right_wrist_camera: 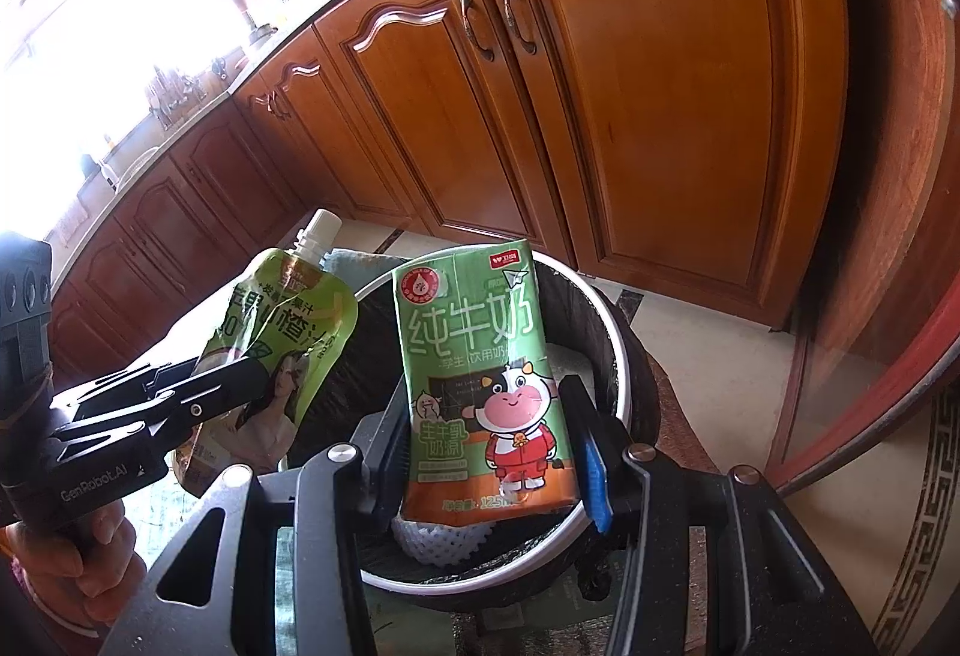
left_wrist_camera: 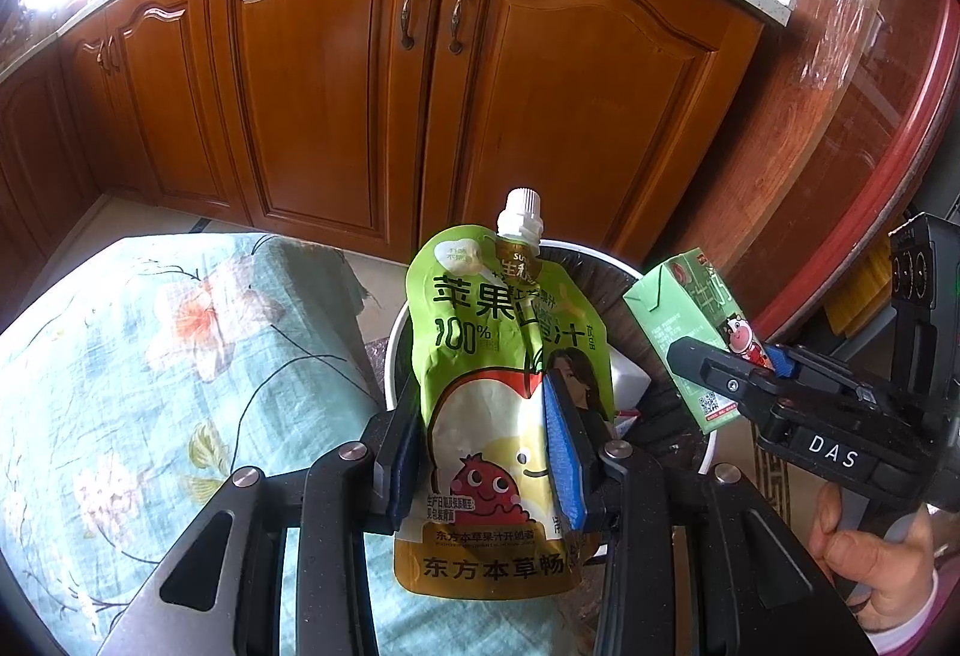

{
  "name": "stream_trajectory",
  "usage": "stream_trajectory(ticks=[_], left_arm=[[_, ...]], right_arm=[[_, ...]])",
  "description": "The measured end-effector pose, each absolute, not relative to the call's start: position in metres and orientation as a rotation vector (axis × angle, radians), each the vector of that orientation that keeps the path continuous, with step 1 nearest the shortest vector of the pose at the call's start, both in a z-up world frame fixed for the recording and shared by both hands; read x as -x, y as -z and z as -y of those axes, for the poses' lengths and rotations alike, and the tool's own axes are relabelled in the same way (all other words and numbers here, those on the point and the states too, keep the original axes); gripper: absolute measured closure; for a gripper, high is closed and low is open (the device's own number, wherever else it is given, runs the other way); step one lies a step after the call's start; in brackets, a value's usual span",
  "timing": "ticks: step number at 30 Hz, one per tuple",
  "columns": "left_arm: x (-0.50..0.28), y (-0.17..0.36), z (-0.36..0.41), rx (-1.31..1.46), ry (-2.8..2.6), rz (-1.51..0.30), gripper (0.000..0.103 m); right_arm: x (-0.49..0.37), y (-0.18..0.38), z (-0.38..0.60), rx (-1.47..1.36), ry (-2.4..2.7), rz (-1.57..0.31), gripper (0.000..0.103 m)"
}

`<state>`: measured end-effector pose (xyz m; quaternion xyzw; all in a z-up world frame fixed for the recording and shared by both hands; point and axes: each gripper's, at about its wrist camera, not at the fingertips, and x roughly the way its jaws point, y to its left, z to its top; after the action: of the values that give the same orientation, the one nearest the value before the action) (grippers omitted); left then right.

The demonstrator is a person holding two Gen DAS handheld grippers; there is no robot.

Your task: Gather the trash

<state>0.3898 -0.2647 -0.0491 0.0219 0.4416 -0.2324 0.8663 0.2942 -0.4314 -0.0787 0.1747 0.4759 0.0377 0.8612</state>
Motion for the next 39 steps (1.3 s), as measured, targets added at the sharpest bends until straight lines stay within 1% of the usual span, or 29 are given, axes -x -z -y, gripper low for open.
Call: stream_trajectory(ticks=[6, 10, 12, 14, 17, 25, 31, 33, 36, 39], left_arm=[[-0.399, 0.053, 0.270, -0.056, 0.488, -0.946, 0.066], [-0.404, 0.057, 0.274, -0.057, 0.495, -0.972, 0.063], [-0.405, 0.058, 0.275, -0.058, 0.490, -0.978, 0.063], [-0.406, 0.059, 0.274, -0.060, 0.481, -0.988, 0.055], [-0.404, 0.057, 0.271, -0.049, 0.470, -0.986, 0.049], [-0.381, 0.044, 0.248, -0.028, 0.450, -0.927, 0.047], [-0.342, 0.044, 0.212, 0.040, 0.430, -0.903, 0.045], [-0.326, 0.046, 0.200, 0.063, 0.415, -0.892, 0.043], [-0.298, 0.049, 0.183, 0.086, 0.402, -0.872, 0.042], [-0.268, 0.050, 0.169, 0.091, 0.390, -0.833, 0.035]], right_arm=[[-0.302, 0.085, 0.436, -0.378, -0.077, -1.023, 0.056], [-0.306, 0.087, 0.436, -0.384, -0.078, -1.037, 0.056], [-0.307, 0.087, 0.437, -0.388, -0.079, -1.040, 0.056], [-0.309, 0.088, 0.437, -0.394, -0.085, -1.044, 0.053], [-0.310, 0.089, 0.439, -0.422, -0.098, -1.046, 0.051], [-0.292, 0.077, 0.442, -0.444, -0.083, -0.998, 0.049], [-0.259, 0.065, 0.428, -0.468, -0.078, -0.944, 0.033], [-0.245, 0.063, 0.420, -0.474, -0.076, -0.923, 0.024], [-0.225, 0.061, 0.406, -0.481, -0.069, -0.895, 0.016], [-0.203, 0.060, 0.390, -0.483, -0.064, -0.875, 0.014]])
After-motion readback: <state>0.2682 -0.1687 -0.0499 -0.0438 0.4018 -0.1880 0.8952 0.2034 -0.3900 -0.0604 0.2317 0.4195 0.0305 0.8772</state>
